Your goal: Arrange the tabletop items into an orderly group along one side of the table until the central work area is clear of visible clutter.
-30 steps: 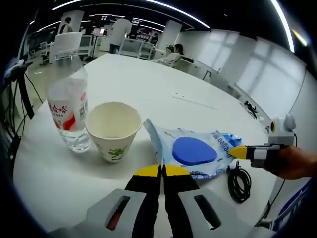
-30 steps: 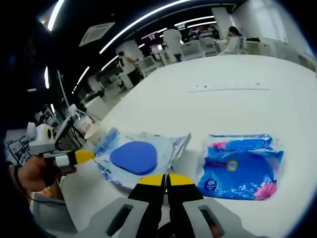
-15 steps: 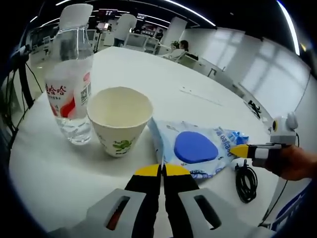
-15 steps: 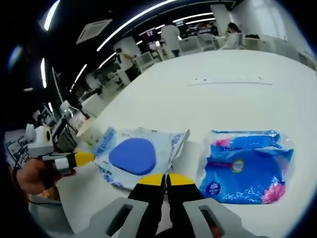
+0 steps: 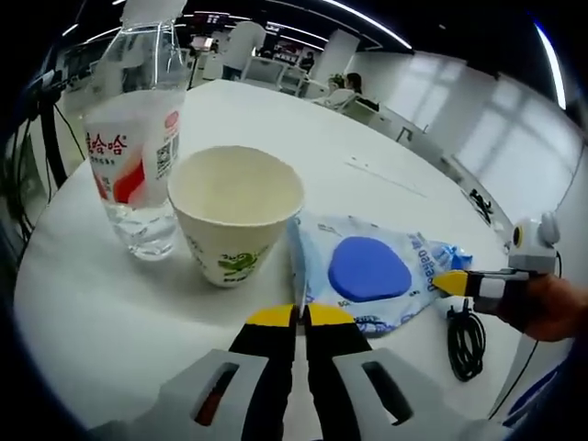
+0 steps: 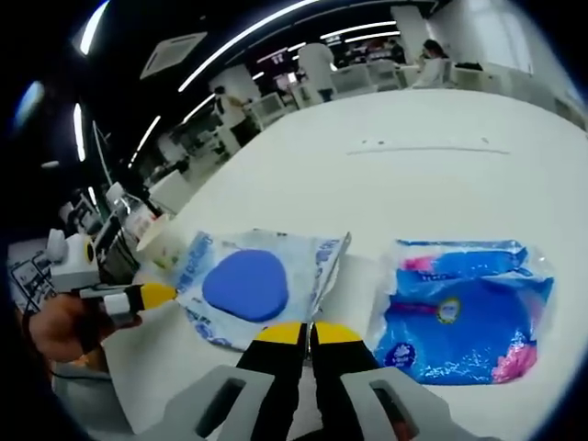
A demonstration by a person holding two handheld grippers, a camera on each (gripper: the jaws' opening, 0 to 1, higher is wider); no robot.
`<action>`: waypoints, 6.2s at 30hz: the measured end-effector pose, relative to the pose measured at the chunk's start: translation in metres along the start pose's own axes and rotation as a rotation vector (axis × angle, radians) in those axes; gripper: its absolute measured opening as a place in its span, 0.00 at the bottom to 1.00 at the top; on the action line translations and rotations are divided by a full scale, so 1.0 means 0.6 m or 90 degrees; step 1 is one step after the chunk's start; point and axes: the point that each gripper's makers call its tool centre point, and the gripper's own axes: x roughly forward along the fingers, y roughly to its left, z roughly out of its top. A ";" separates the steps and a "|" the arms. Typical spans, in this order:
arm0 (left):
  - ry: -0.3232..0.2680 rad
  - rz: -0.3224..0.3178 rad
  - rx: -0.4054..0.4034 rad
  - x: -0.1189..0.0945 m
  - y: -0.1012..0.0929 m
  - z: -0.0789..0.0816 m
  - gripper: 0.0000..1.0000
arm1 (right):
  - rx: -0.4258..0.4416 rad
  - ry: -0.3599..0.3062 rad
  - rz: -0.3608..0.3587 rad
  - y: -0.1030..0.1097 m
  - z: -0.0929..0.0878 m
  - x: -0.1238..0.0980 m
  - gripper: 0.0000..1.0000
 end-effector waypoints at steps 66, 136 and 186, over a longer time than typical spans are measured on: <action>0.053 -0.153 0.071 -0.018 -0.277 -0.140 0.13 | 0.061 -0.033 -0.094 -0.087 -0.118 -0.227 0.22; -0.007 -0.130 0.161 -0.097 -0.161 -0.049 0.17 | -0.057 -0.059 -0.036 -0.047 -0.068 -0.217 0.27; -0.165 -0.030 0.152 -0.335 0.057 -0.005 0.54 | -0.131 -0.098 0.014 0.042 -0.097 -0.313 0.67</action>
